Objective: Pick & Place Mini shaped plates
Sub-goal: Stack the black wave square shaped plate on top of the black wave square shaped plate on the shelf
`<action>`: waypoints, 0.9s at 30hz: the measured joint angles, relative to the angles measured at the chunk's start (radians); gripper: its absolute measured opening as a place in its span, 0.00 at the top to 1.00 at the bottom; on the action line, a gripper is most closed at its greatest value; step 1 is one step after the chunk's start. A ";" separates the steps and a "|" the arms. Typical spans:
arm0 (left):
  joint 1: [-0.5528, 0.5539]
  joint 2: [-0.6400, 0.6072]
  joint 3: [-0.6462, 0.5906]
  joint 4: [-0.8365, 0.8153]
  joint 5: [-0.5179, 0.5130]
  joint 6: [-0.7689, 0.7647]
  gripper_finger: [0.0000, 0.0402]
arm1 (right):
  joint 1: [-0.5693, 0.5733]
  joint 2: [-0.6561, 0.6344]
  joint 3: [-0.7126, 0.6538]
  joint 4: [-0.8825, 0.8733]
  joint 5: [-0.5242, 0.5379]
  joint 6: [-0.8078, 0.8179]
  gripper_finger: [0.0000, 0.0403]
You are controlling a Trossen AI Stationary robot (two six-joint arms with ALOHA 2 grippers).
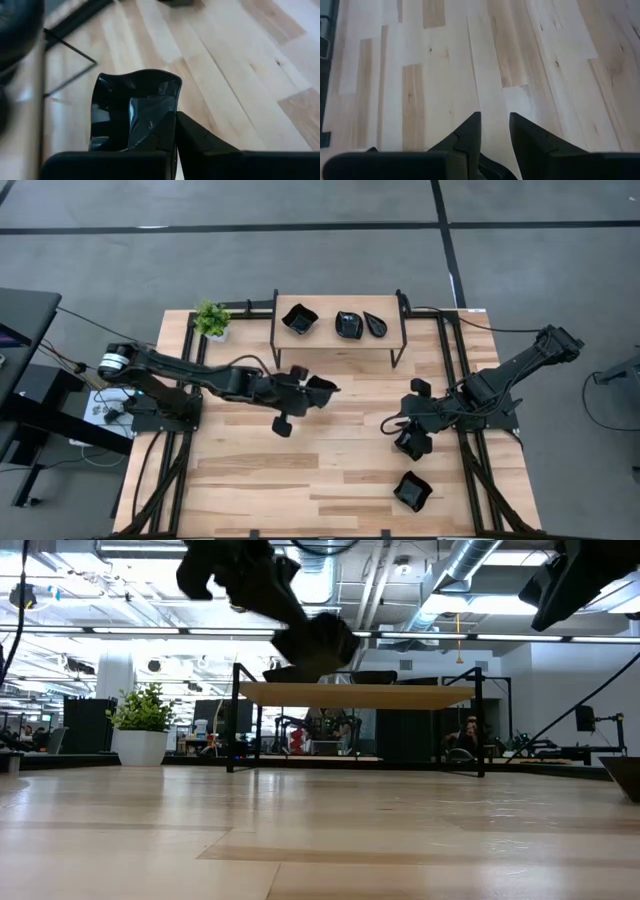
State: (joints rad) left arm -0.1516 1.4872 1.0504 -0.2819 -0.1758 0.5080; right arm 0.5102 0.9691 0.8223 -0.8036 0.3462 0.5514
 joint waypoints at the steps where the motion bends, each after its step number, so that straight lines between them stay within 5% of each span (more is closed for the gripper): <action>1: 0.000 -0.016 0.000 0.001 -0.007 0.000 0.98 | 0.000 0.000 0.000 0.007 0.000 0.000 0.76; 13: 0.086 -0.203 0.001 -0.040 -0.022 0.132 0.98 | -0.032 0.000 0.000 0.113 0.037 0.000 0.76; 27: 0.352 -0.295 0.001 -0.044 0.132 0.406 0.98 | -0.237 0.000 0.000 0.345 0.111 -0.027 0.76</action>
State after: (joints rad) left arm 0.2003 1.1919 1.0515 -0.3260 -0.0442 0.9144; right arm 0.2732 0.9695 0.8219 -0.4590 0.4575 0.5243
